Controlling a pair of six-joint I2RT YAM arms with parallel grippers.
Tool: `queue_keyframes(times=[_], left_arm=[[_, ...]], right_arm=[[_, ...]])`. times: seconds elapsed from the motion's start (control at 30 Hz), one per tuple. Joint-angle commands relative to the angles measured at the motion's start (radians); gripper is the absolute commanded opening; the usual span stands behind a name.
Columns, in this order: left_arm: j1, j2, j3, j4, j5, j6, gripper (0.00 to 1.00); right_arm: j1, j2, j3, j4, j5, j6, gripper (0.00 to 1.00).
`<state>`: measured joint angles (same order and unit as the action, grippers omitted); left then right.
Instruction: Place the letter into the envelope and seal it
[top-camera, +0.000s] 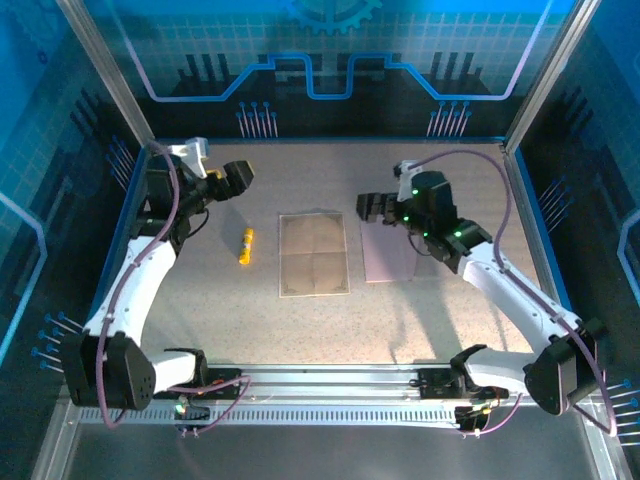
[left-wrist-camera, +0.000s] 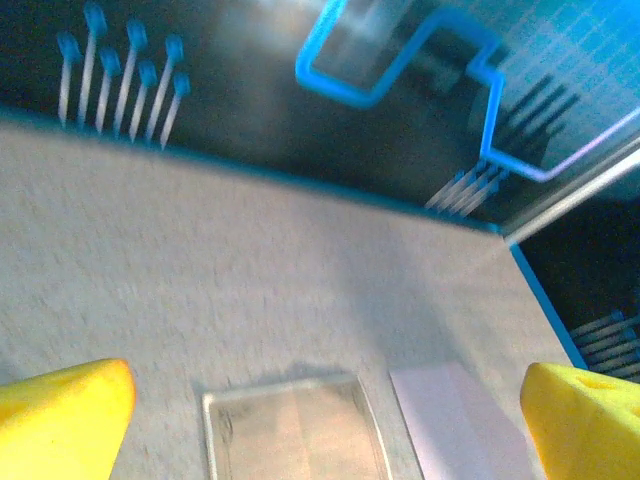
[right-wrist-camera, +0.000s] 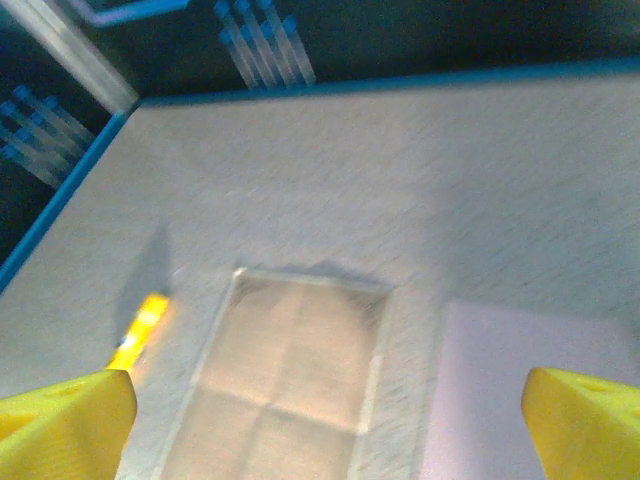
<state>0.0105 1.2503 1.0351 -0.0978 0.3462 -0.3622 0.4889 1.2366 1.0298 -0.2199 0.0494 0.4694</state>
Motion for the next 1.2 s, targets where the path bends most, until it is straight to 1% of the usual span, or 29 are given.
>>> queue_keyframes(times=[0.0, 0.1, 0.2, 0.27, 0.37, 0.53, 0.73, 0.97, 1.17], left_arm=[[0.002, 0.044, -0.012, -0.054, 0.122, -0.024, 0.99], [-0.015, 0.068, -0.029, -0.005, 0.113, -0.017, 0.99], [-0.043, 0.133, 0.001, -0.013, 0.111, -0.004, 0.99], [-0.070, 0.185, 0.029, -0.024, 0.115, -0.005, 0.99], [-0.108, 0.252, 0.057, -0.022, 0.102, -0.012, 0.99], [-0.140, 0.341, 0.081, 0.027, 0.102, -0.051, 0.99], [-0.163, 0.416, 0.122, 0.004, 0.096, -0.022, 0.99], [-0.174, 0.502, 0.168, -0.062, 0.080, 0.024, 0.99], [-0.194, 0.556, 0.182, -0.069, 0.045, 0.050, 0.99]], right_arm=[[0.095, 0.047, -0.038, -0.026, -0.022, 0.199, 1.00], [0.167, 0.091, -0.081, 0.038, -0.037, 0.271, 1.00], [0.216, 0.150, -0.098, 0.058, -0.058, 0.332, 1.00], [0.237, 0.177, -0.121, 0.083, -0.071, 0.384, 1.00], [0.261, 0.202, -0.183, 0.167, -0.110, 0.458, 1.00], [0.301, 0.246, -0.241, 0.222, -0.125, 0.510, 1.00], [0.306, 0.279, -0.285, 0.274, -0.154, 0.547, 1.00], [0.305, 0.319, -0.286, 0.294, -0.146, 0.552, 1.00], [0.296, 0.358, -0.284, 0.339, -0.161, 0.570, 1.00]])
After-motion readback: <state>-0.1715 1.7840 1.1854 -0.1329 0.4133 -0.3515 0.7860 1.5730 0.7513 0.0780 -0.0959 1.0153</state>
